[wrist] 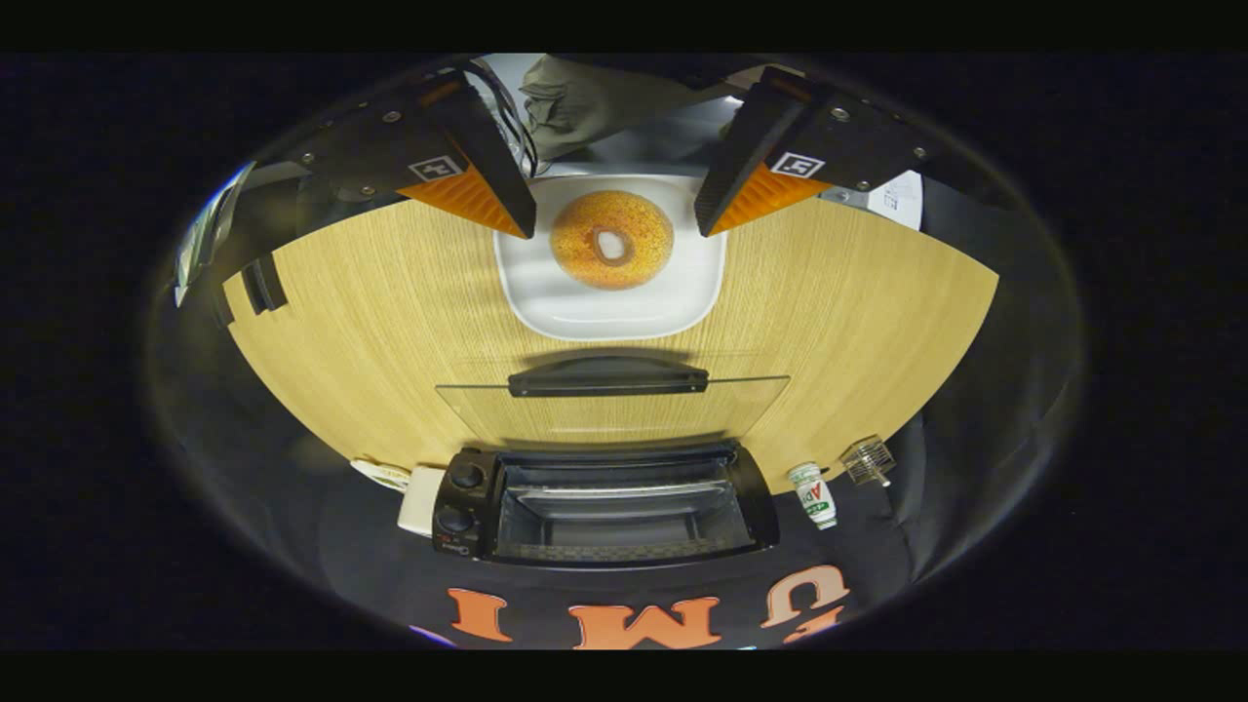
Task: Open the toaster oven, put the food inside, and close the toaster oven door.
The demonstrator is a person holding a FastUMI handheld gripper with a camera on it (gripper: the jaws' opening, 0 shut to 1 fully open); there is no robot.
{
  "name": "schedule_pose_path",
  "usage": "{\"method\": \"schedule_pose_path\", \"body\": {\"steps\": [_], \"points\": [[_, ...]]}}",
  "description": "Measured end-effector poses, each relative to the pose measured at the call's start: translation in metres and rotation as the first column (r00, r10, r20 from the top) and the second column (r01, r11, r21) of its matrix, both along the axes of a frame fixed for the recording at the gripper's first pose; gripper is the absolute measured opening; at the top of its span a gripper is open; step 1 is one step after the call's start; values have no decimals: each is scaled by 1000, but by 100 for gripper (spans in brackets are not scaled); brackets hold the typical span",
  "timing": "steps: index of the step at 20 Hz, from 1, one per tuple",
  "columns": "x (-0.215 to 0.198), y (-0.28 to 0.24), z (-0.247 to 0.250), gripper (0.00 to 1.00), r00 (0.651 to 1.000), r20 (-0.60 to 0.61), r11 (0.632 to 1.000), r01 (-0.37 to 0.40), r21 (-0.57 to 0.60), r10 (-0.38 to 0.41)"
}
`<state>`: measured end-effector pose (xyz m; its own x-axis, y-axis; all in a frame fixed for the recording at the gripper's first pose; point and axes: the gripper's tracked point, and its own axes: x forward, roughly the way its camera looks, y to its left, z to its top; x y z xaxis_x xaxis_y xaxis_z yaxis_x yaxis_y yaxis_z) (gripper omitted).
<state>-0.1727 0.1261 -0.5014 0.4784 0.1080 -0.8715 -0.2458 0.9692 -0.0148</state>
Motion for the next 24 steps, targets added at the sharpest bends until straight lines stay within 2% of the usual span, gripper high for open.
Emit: {"method": "schedule_pose_path", "body": {"steps": [4,9,12,15,17,19,24], "points": [[-2,-3,-11,96,999,-34,1000,14,-6,-14],[-3,-1,-17,77,998,-58,1000,23,8,-22],[-4,-1,-17,69,998,-57,1000,22,7,-21],[-3,-3,-13,53,998,-50,999,30,15,-29],[1,-2,-6,46,999,-33,999,34,28,-33],[8,-2,4,42,999,-11,999,36,37,-35],[32,-1,36,40,998,51,998,35,60,-38]]}}
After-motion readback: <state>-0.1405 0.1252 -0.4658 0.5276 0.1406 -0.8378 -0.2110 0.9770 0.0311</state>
